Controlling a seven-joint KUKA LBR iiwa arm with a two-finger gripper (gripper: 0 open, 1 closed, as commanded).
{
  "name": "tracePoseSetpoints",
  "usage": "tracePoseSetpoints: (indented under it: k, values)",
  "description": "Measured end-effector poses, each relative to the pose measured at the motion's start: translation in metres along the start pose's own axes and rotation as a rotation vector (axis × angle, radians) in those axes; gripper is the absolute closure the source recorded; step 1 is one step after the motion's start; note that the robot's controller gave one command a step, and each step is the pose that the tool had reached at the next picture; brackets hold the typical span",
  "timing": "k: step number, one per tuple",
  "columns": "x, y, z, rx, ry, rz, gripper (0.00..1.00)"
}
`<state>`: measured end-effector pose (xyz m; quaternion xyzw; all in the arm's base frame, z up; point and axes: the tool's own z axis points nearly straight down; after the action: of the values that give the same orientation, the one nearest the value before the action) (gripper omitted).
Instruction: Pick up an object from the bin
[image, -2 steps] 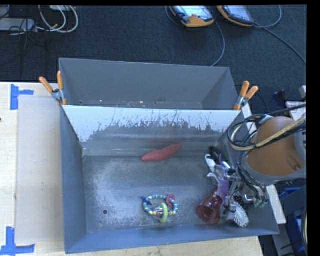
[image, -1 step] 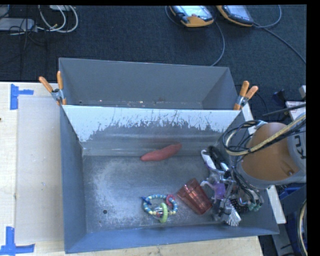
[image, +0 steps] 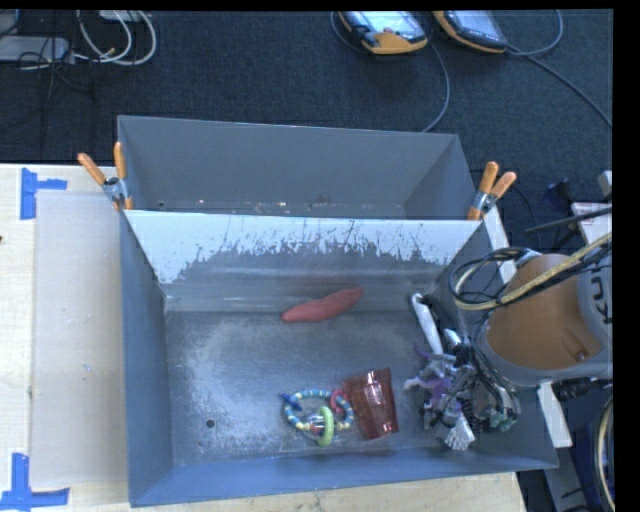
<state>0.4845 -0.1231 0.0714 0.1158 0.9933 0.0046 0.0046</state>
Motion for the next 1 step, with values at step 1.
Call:
tracePoseSetpoints:
  k: [1]
  values:
    - [0.0001,0.0002,0.0000,0.000,0.000,-0.001,1.00]
